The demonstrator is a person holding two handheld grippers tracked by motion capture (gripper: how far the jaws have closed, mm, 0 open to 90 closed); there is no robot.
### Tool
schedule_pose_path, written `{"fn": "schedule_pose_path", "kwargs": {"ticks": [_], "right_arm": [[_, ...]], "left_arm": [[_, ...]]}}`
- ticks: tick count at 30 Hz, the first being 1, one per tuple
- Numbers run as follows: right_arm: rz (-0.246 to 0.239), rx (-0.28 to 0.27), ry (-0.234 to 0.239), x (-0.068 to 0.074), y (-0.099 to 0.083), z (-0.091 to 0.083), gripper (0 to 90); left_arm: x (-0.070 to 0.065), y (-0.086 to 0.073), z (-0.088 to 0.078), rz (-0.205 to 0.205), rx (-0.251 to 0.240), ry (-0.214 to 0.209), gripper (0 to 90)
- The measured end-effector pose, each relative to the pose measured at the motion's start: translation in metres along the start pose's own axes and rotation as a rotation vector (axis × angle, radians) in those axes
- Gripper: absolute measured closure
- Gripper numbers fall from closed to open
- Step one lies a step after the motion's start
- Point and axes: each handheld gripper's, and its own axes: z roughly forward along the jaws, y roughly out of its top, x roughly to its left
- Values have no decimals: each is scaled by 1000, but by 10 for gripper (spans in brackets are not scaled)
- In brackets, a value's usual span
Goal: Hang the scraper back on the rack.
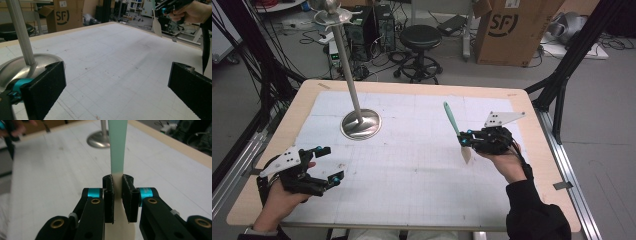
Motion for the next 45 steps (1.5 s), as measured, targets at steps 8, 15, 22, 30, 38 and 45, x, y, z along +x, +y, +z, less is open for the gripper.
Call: {"fn": "schedule_pose_path", "kwargs": {"ticks": [8, 15, 22, 30, 38, 45], "right_arm": [[-14, -104, -6, 7, 15, 22, 808], [-28, -187, -23, 11, 32, 37, 808], [-21, -218, -22, 13, 50, 50, 807], [-25, -202, 1, 21, 75, 77, 808], [-51, -234, 26, 25, 102, 98, 808], [-40, -273, 30, 27, 122, 110, 808]], "left_arm": [[2, 0, -2, 3, -4, 14, 21], [2, -3, -2, 19, 11, 29, 21], [1, -5, -4, 13, 4, 46, 21], [1, -10, -6, 12, 11, 56, 21], [0, -12, -14, 11, 8, 73, 21], [0, -13, -26, 20, -29, 109, 21]]}}
